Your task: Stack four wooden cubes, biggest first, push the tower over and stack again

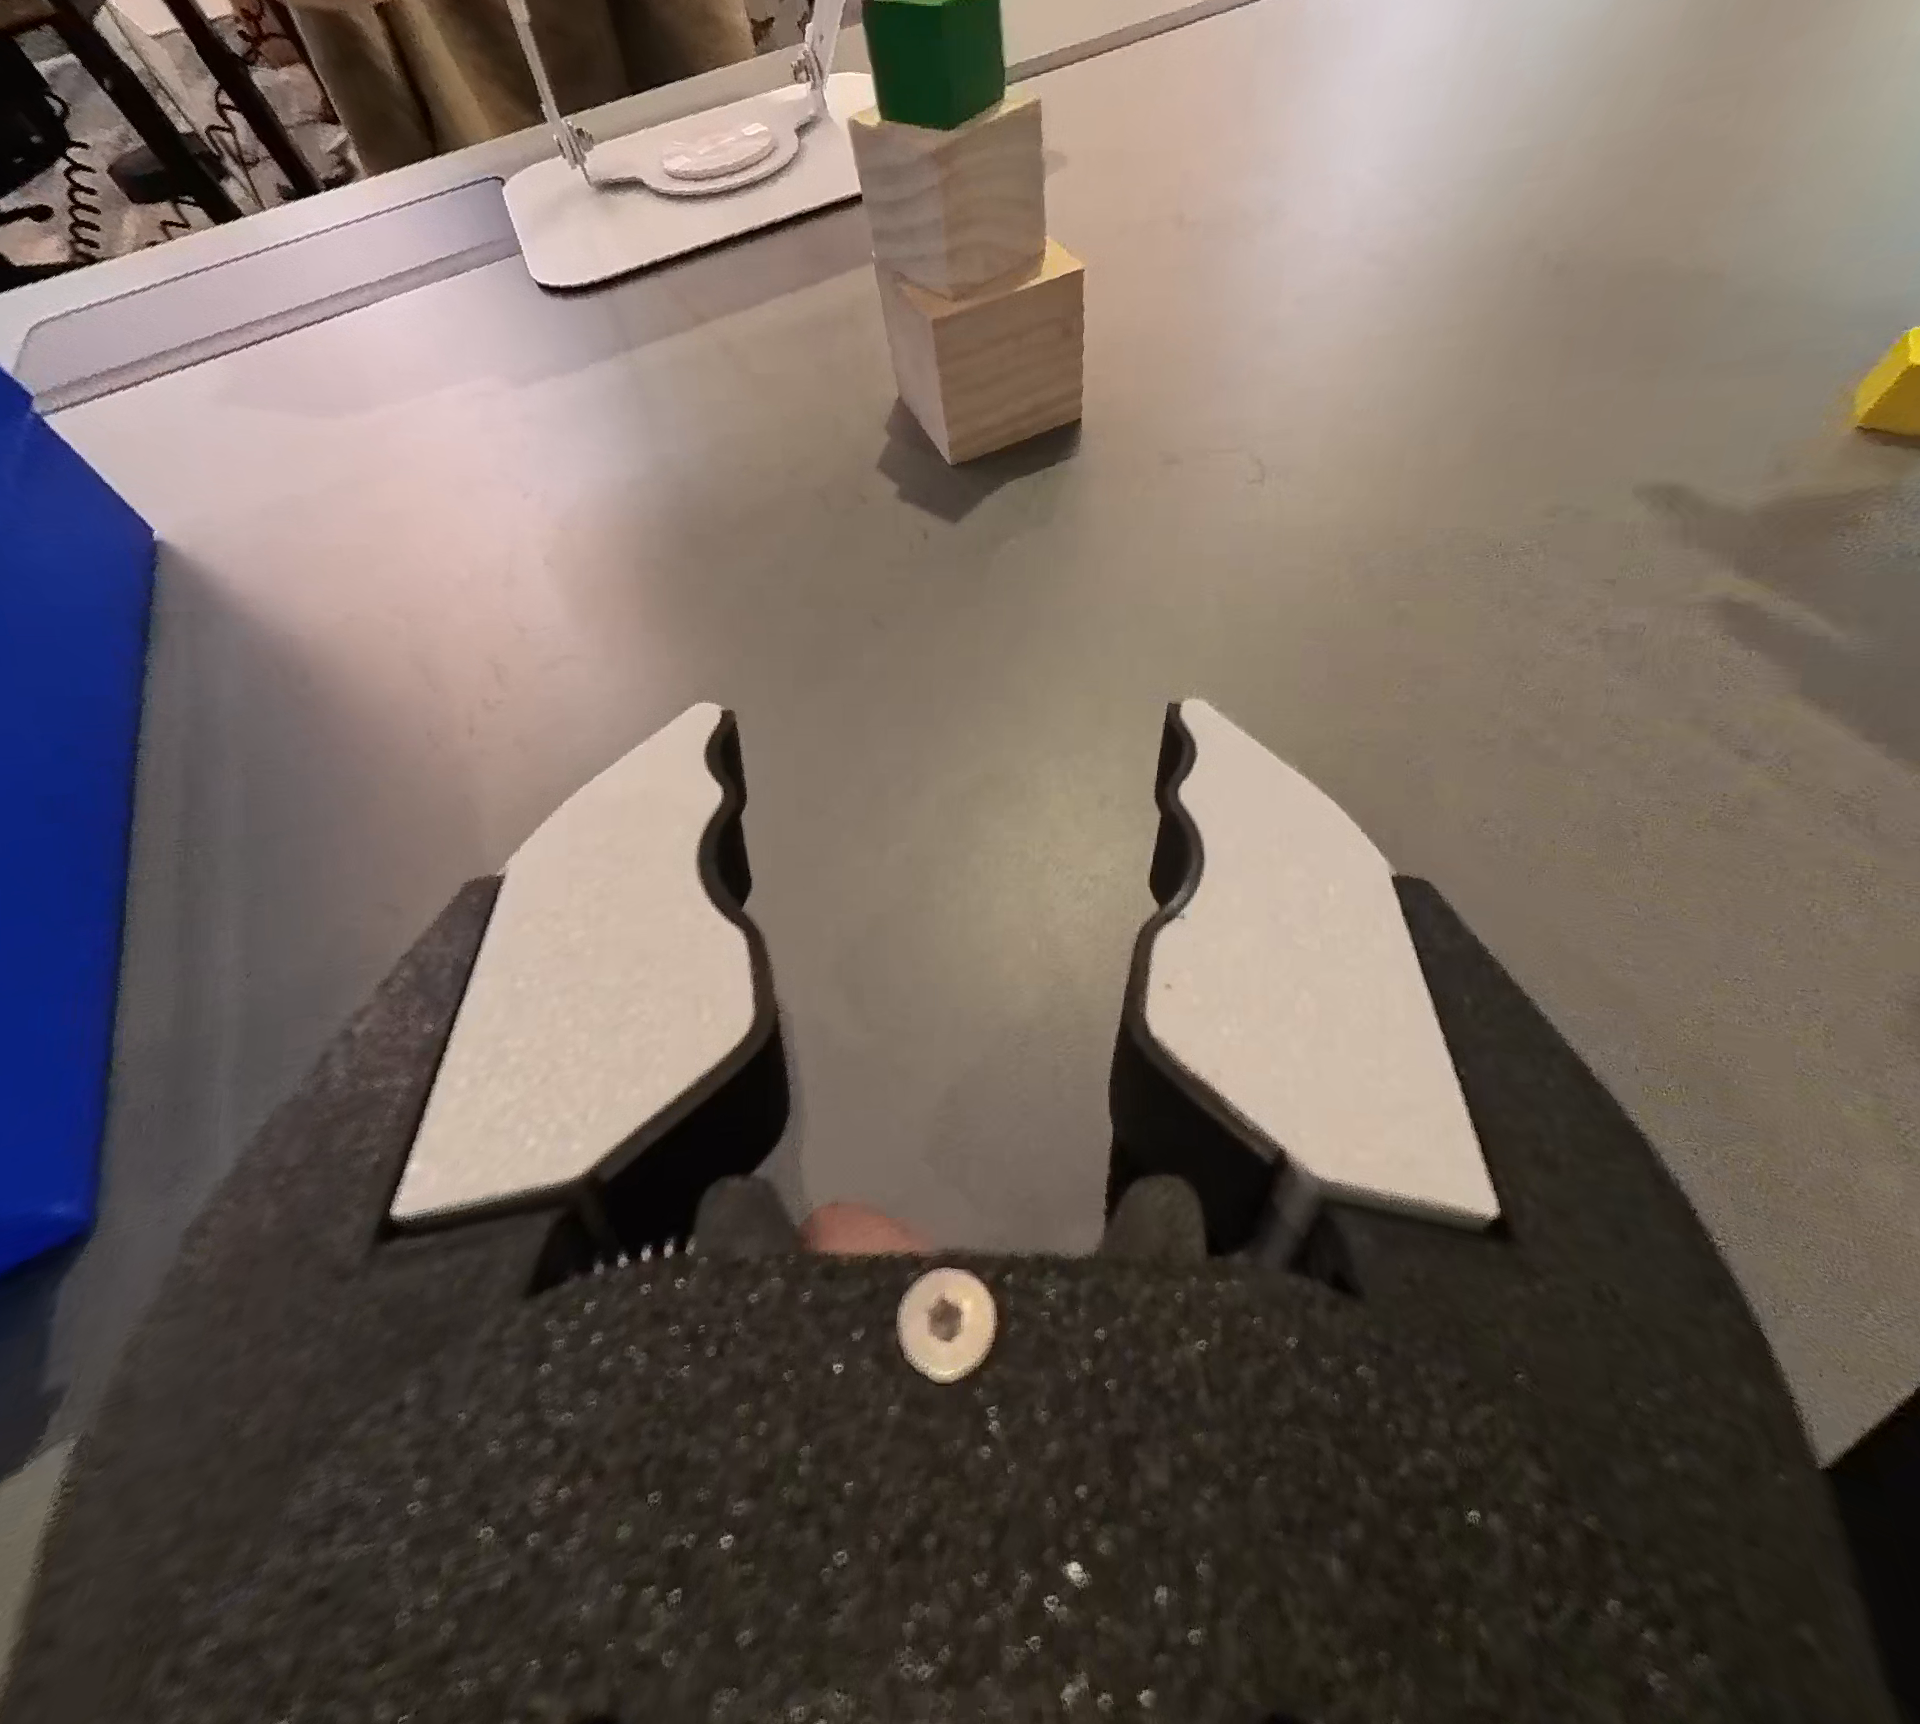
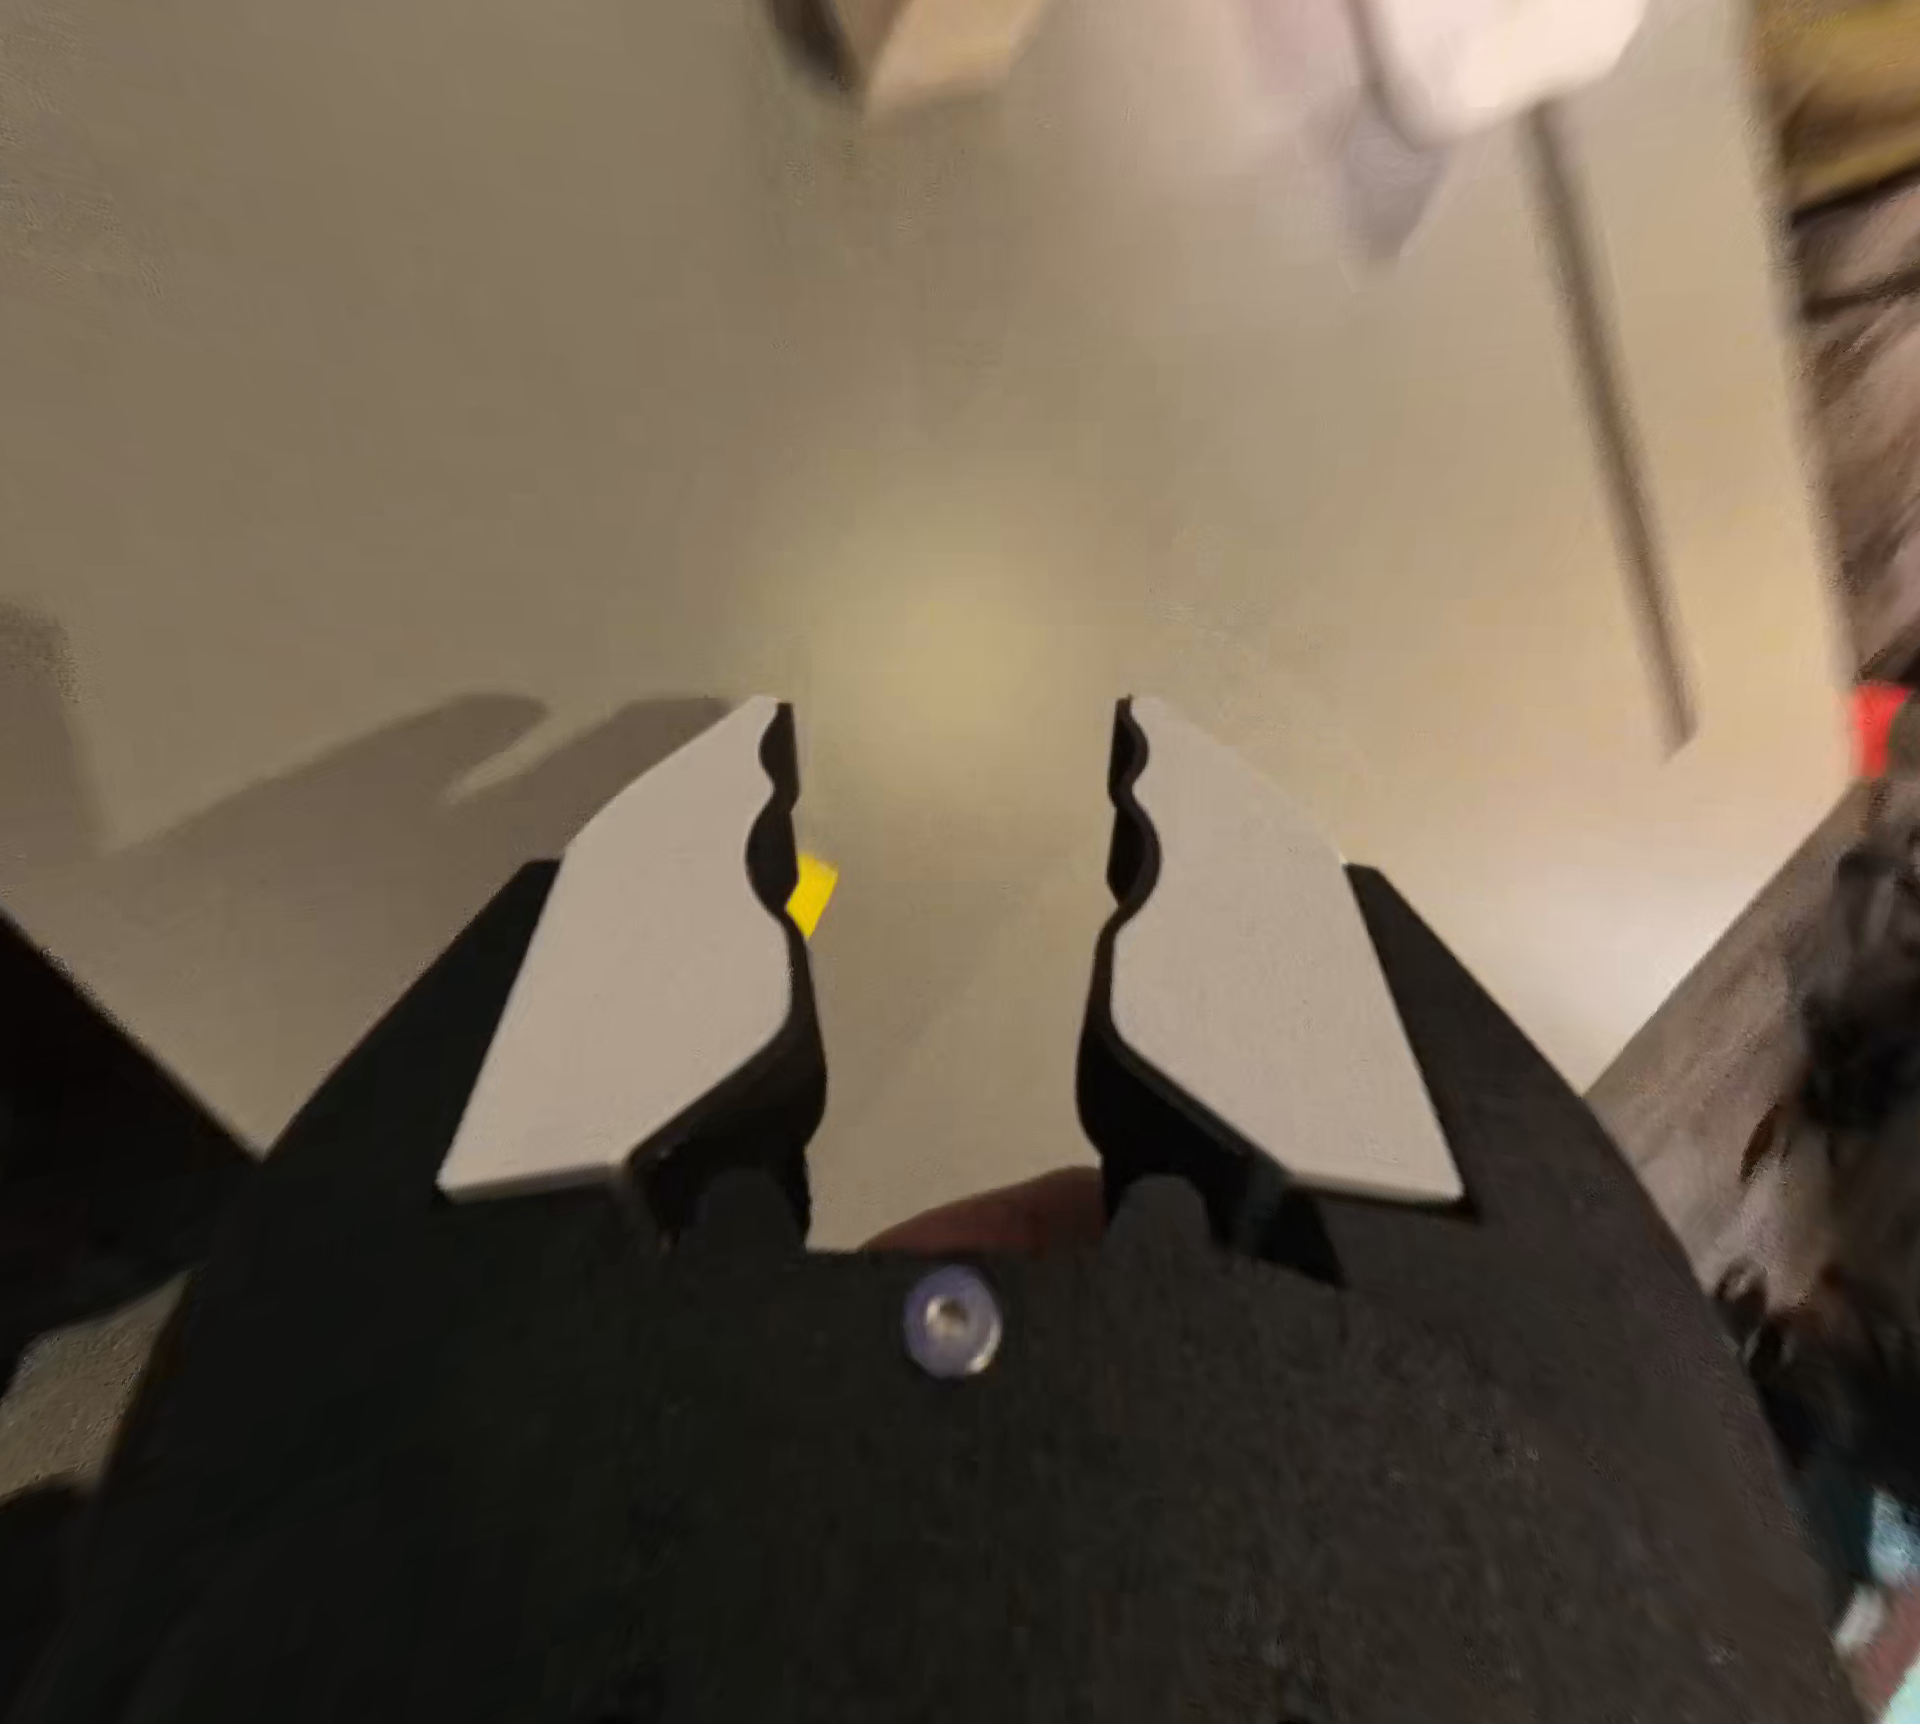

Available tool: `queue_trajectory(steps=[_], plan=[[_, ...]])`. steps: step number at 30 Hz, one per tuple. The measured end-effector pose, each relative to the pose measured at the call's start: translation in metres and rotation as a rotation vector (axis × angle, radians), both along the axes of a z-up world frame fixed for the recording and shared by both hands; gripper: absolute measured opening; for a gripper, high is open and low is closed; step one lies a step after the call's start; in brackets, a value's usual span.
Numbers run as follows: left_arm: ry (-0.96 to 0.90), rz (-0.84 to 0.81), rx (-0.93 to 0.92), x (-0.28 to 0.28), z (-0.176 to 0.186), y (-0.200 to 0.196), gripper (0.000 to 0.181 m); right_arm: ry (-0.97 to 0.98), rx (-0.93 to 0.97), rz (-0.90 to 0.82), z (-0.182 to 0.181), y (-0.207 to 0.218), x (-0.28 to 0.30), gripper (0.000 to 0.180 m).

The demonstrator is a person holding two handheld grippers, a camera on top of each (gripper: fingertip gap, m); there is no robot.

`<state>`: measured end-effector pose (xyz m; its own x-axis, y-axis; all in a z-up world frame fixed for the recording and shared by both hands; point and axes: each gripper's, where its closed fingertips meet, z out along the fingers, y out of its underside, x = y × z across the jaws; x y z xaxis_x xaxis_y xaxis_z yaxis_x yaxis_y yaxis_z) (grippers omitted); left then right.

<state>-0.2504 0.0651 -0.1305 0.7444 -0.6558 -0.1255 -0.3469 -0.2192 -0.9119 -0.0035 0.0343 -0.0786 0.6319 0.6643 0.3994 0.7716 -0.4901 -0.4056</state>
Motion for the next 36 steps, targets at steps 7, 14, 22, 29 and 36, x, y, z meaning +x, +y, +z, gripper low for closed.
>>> queue_trajectory(steps=[7,14,22,29,36], plan=[[0.066,-0.004,0.079,0.004,0.002,-0.004,0.075,0.189,-0.212,-0.345,-0.077,-0.047,0.025,0.048],[0.081,-0.021,0.092,0.007,0.001,-0.007,0.075,0.244,-0.228,-0.47,-0.1,-0.048,0.032,0.041],[0.059,-0.026,0.068,0.006,0.001,-0.006,0.075,0.319,-0.142,-0.346,-0.072,-0.026,0.018,0.022],[0.053,-0.017,0.068,0.005,0.002,-0.005,0.075,0.22,0.158,0.102,0.05,0.053,-0.053,0.022],[-0.005,0.011,0.028,-0.001,0.003,0.001,0.074,0.094,0.004,0.487,0.063,0.131,-0.132,0.022]])
